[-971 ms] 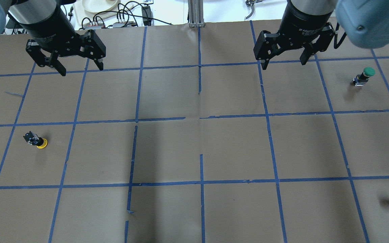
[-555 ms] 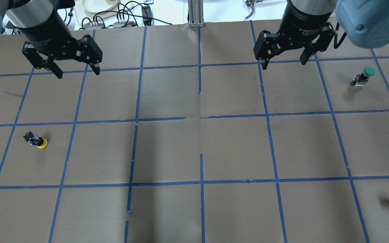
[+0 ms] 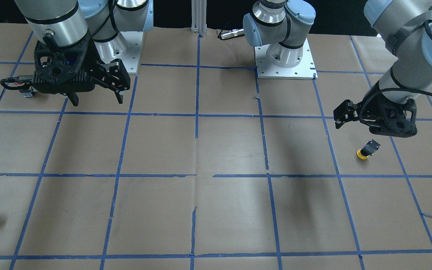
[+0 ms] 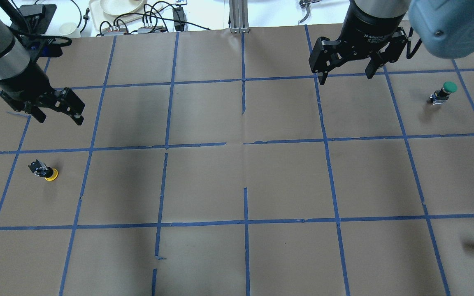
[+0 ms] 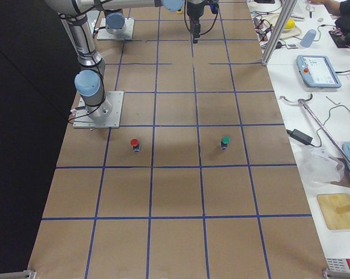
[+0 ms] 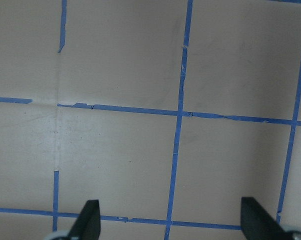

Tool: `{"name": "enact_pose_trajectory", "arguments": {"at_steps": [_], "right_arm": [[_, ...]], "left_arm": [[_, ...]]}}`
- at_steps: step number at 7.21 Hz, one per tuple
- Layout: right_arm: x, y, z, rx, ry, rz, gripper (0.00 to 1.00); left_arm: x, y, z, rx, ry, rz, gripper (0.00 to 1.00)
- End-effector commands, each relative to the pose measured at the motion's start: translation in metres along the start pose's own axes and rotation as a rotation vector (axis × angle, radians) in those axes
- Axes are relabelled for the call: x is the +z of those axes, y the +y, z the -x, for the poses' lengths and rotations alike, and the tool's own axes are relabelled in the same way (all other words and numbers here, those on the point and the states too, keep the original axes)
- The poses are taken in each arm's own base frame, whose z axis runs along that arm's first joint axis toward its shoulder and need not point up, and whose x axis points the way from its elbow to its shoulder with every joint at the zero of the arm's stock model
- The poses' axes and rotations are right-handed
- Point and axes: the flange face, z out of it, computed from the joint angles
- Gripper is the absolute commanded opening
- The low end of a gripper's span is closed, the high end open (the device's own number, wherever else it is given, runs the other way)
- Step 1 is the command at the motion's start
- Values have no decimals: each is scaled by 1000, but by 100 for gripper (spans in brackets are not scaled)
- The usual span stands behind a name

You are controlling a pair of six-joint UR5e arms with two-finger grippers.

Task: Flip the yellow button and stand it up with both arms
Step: 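Move the left gripper down to the yellow-capped button lying on its side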

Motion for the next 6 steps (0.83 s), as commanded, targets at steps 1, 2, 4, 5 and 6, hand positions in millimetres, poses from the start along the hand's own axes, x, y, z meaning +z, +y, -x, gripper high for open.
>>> {"name": "enact_pose_trajectory", "arguments": {"at_steps": [1, 2, 4, 5, 6], "right_arm": [[0, 0, 0, 0, -1, -1, 100], [-1, 1, 0, -5, 1, -1, 100], [-1, -1, -1, -5, 1, -7, 100], [0, -1, -1, -5, 1, -6, 100], [1, -2, -1, -5, 1, -7, 100]], "left_arm": [[48, 24, 50, 97, 8, -6, 99], [67, 27, 67, 187, -2, -24, 99], [107, 38, 116, 283, 53, -34, 99], [123, 51, 125, 326, 106, -45, 99], [130, 59, 136, 403, 107, -46, 99]]}}
